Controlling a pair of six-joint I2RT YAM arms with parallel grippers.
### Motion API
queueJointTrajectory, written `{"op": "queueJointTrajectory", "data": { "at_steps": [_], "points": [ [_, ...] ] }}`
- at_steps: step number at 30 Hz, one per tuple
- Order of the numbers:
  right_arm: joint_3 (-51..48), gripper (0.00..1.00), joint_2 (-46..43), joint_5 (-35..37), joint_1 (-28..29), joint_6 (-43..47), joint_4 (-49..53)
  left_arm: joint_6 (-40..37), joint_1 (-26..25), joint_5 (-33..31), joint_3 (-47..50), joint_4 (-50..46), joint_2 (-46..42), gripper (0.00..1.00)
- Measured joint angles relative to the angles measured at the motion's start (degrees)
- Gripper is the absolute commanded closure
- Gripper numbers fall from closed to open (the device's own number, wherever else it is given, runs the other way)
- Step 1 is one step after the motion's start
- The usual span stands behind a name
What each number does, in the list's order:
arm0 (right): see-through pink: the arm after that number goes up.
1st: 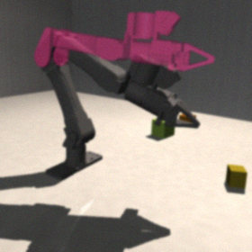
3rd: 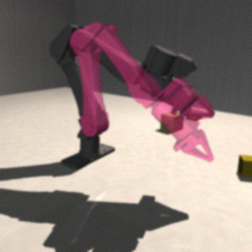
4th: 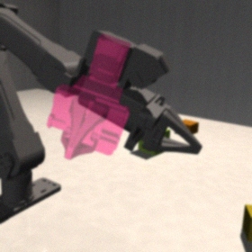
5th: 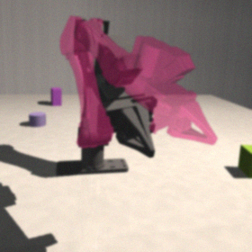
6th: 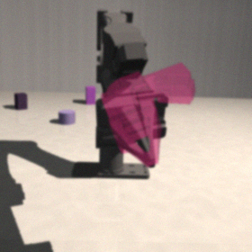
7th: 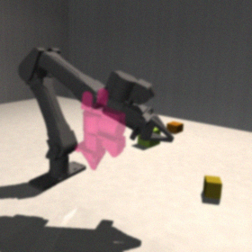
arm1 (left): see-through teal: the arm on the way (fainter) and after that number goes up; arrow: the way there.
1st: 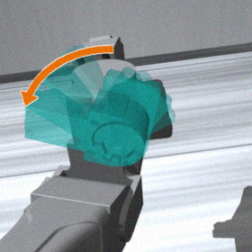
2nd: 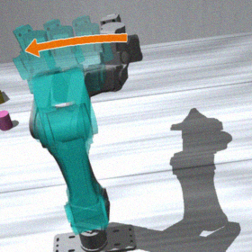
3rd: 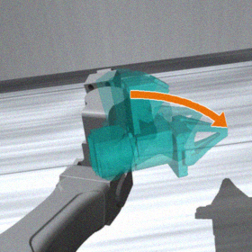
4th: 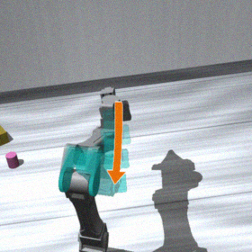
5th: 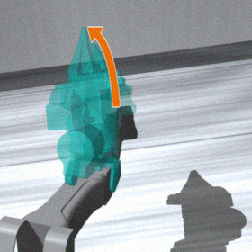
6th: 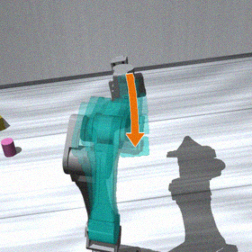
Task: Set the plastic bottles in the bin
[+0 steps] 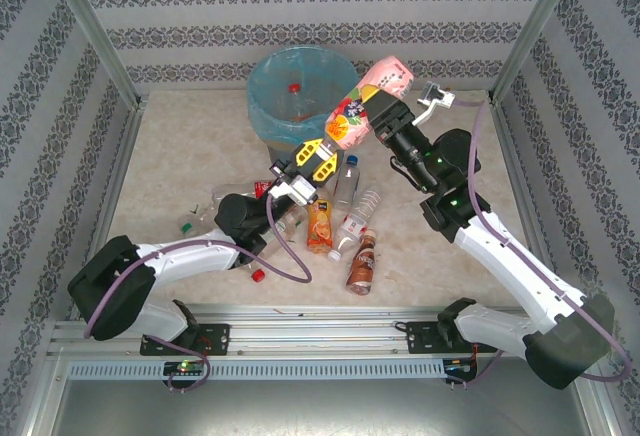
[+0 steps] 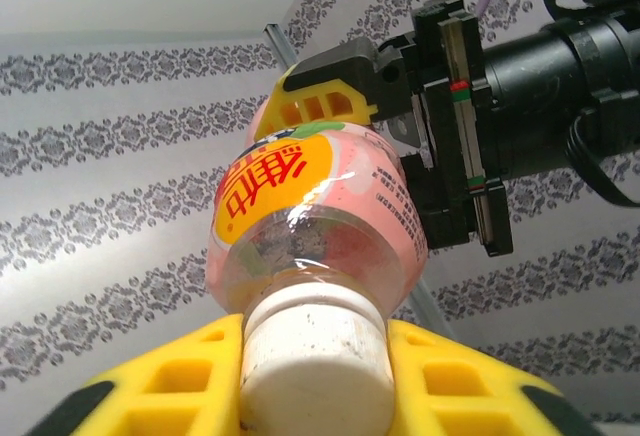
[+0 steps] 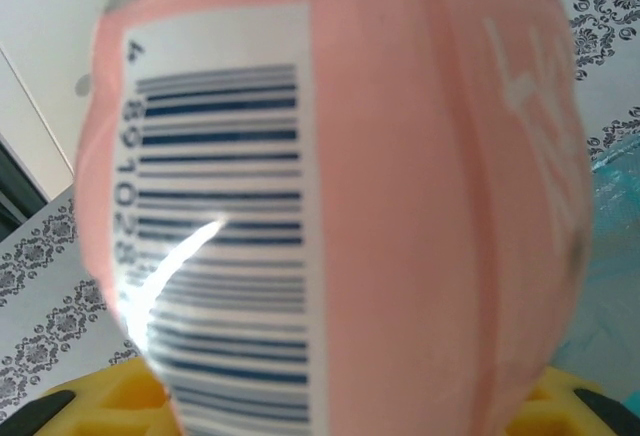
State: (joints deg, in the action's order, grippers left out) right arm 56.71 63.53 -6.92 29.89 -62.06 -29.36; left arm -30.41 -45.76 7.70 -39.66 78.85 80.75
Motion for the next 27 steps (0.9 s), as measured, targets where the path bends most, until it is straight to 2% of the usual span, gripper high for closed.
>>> {"op": "queueJointTrajectory", "data": {
  "at_steps": [2, 5, 9, 14, 17, 19, 22, 27],
  "points": [
    [0.0, 0.37, 0.0, 0.2, 0.0, -0.3, -0.1, 0.1, 0.0, -0.1, 0.1, -0.2, -0.5, 1.00],
    [0.0, 0.31, 0.0, 0.9, 0.3, -0.4, 0.4, 1.0, 0.0, -1.1, 0.1, -0.9, -1.4, 1.00],
    [-0.3, 0.16, -0.2, 2.3, 0.4, 0.5, 0.9, 2.4, 0.0, -3.0, 0.1, -2.9, -3.2, 1.00],
    [-0.3, 0.06, -1.5, 4.3, 0.4, 2.7, 3.4, 4.4, 0.2, -6.1, 0.1, -6.4, -6.2, 1.00],
    [-0.4, 0.03, -3.2, 6.0, 0.4, 4.5, 5.4, 6.7, 1.4, -9.0, -1.2, -10.3, -9.0, 1.00],
    [-0.4, 0.02, -4.6, 7.1, 0.4, 5.7, 6.5, 8.3, 2.4, -11.6, -4.4, -16.2, -11.1, 1.00],
    [-1.0, 0.02, -6.8, 8.8, 0.4, 7.5, 7.6, 11.2, 4.9, -14.4, -13.0, -29.9, -13.9, 1.00],
    [-3.2, 0.02, -9.0, 11.1, 0.3, 9.2, 8.5, 17.0, 13.0, -14.3, -34.6, -60.2, -13.1, 1.00]
  ]
}}
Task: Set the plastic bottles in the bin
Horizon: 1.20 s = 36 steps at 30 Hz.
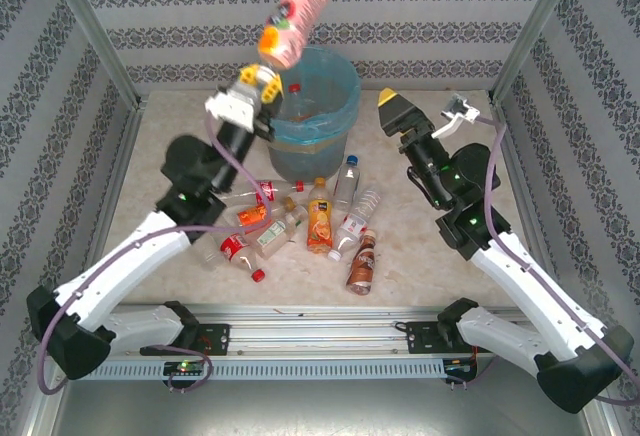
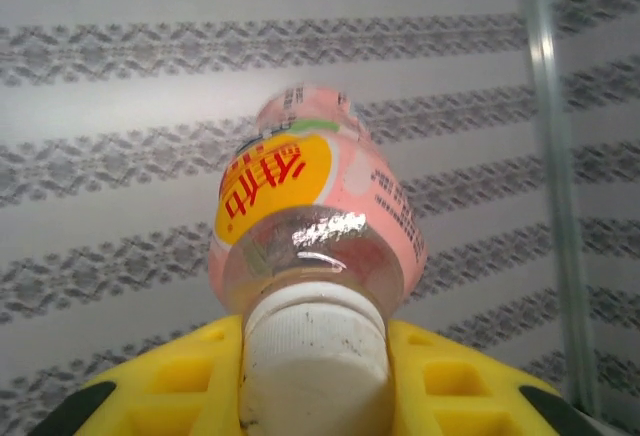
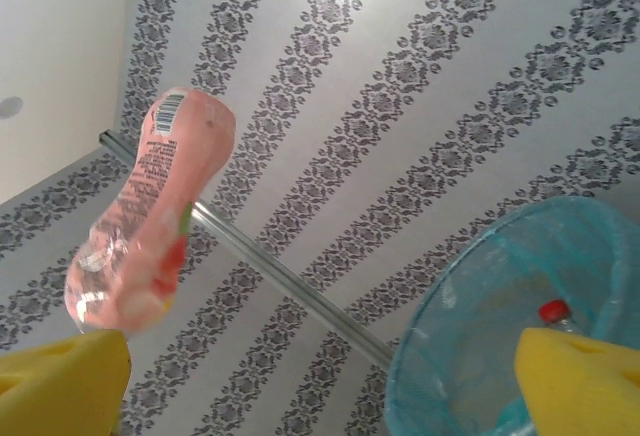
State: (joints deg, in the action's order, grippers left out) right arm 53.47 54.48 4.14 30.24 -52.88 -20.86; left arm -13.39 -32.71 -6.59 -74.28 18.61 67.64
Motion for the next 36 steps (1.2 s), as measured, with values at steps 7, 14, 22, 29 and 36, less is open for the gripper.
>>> {"op": "queueJointTrajectory", "data": {
  "at_steps": [7, 14, 22, 29, 36],
  "points": [
    [-2.0, 0.02, -0.1, 0.4, -0.9, 0.6, 1.9, 4.0, 9.6, 5.8, -33.2, -42.2, 14.8, 1.00],
    [-4.5, 0.02, -0.6, -0.3, -3.5, 0.3, 2.4, 4.0, 10.2, 7.3, -64.6, -76.1, 37.0, 1.00],
    [-8.8, 0.02, -3.8, -1.2, -6.0, -1.6, 2.6, 4.9, 10.2, 10.1, -73.3, -92.5, 46.6, 1.00],
    [-9.7, 0.02, -5.3, -1.5, -6.9, -2.4, 2.9, 6.2, 10.2, 11.1, -73.4, -97.5, 50.7, 1.00],
    [-10.0, 0.02, -5.1, -2.1, -6.9, -2.9, 2.9, 7.0, 9.9, 12.2, -75.1, -98.2, 54.4, 1.00]
  ]
}}
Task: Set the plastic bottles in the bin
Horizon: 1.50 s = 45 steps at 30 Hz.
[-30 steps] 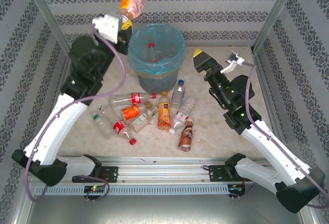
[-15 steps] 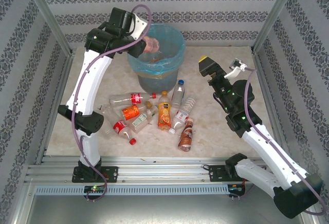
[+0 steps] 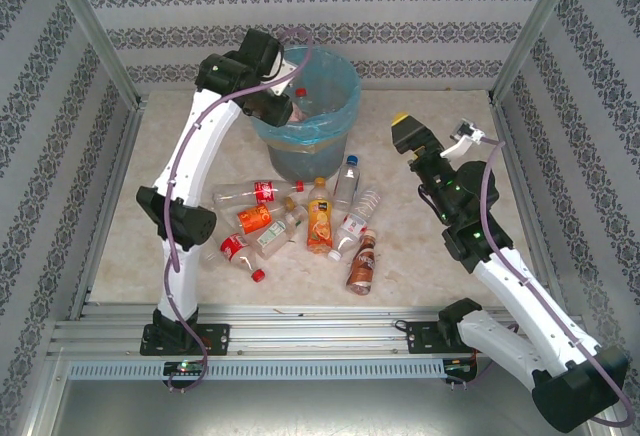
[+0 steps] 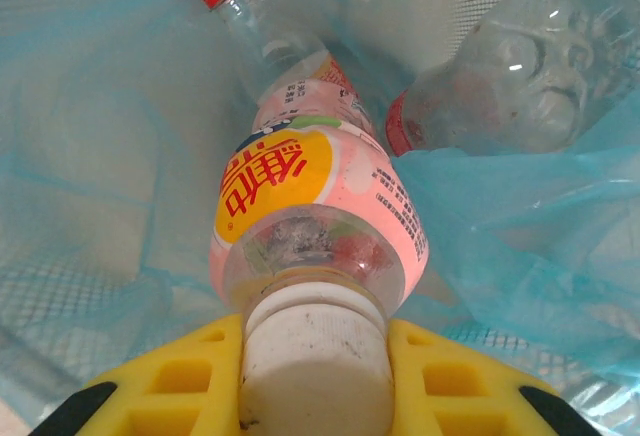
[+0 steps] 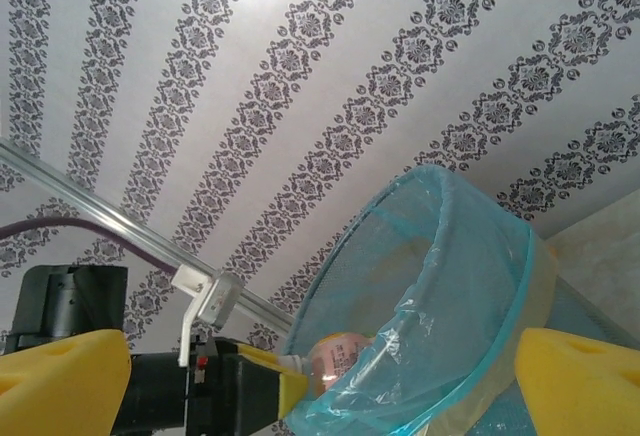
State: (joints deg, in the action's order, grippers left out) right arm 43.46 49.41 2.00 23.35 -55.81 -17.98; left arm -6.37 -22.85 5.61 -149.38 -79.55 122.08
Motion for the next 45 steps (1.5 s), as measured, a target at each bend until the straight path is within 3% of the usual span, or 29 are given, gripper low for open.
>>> {"op": "queueJointTrajectory", "data": {
  "at_steps": [5, 7, 20, 23, 27, 31, 37, 45],
  "points": [
    [-0.2, 0.02, 0.7, -0.4, 0.0, -0.7, 0.0, 0.6, -0.2, 0.2, -2.1, 0.0, 1.6, 0.65],
    [-0.2, 0.02, 0.8, -0.6, 0.0, -1.0, 0.0, 1.0, -0.3, 0.2, -2.8, 0.3, 2.1, 0.56],
    [-0.2, 0.02, 0.9, -1.0, 0.0, -1.3, 0.0, 3.7, -0.4, 1.3, -2.8, 4.5, 3.3, 0.41],
    [-0.2, 0.02, 1.0, -1.0, 0.0, -1.3, 0.0, 4.3, -0.4, 1.3, -2.8, 6.0, 3.3, 0.45],
    [-0.7, 0.02, 1.0, -1.0, 0.0, -1.3, 0.1, 5.6, -0.4, 1.6, -2.7, 8.4, 3.3, 0.63],
    [-0.9, 0.02, 1.0, -1.0, 0.0, -1.3, 0.5, 5.7, -0.3, 1.7, -2.7, 11.1, 3.3, 0.68],
    [-0.9, 0.02, 1.0, -1.0, 0.0, -1.3, 0.7, 6.0, -0.3, 1.9, -2.7, 12.2, 3.3, 1.00],
    [-0.9, 0.02, 2.3, -1.4, 0.0, -1.3, 0.7, 4.7, -0.3, -3.0, -2.7, 13.6, 2.9, 1.00]
  ]
}}
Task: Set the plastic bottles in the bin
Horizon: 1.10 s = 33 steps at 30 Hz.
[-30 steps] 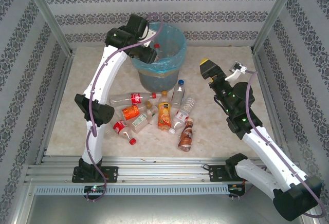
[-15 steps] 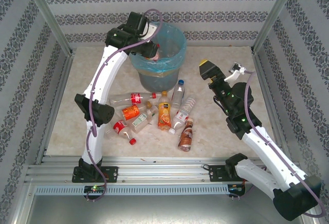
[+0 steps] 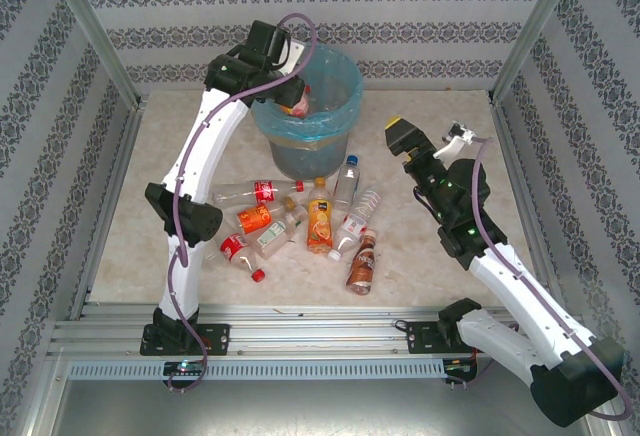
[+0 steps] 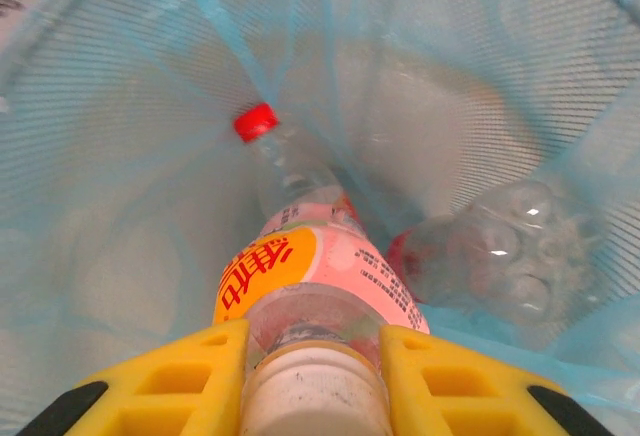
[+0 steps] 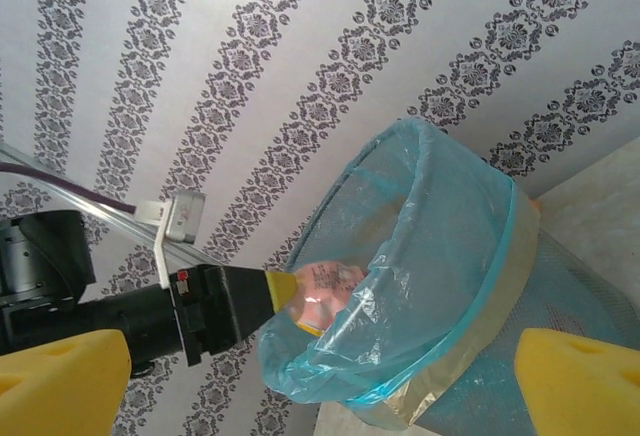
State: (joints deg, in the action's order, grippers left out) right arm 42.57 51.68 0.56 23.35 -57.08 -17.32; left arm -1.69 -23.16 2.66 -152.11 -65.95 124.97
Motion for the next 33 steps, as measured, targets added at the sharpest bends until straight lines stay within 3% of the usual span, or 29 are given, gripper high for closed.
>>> {"op": "queueJointTrajectory", "data": {
  "at_steps": [9, 19, 28, 30, 33],
  "points": [
    [0.0, 0.02, 0.8, -0.7, 0.0, 0.0, 0.0, -0.9, 0.1, -2.5, -0.3, 1.2, 0.0, 1.00],
    [-0.7, 0.02, 0.8, -1.1, -0.4, -0.1, 0.4, -0.9, 0.3, -3.9, -5.5, -1.4, 5.9, 1.00],
    [-1.2, 0.02, 0.9, -1.5, -0.4, -0.2, 1.4, 0.3, 1.6, -0.7, -5.2, -2.4, 9.1, 1.00],
    [-1.2, 0.02, 1.0, -1.5, -0.4, -0.2, 1.3, 0.6, 1.9, -0.2, -5.2, -2.3, 8.9, 0.91],
    [-1.2, 0.02, 1.6, -1.6, -0.4, -0.2, 1.3, 0.7, 1.9, 0.0, -5.2, -2.2, 8.9, 0.91]
  ]
}}
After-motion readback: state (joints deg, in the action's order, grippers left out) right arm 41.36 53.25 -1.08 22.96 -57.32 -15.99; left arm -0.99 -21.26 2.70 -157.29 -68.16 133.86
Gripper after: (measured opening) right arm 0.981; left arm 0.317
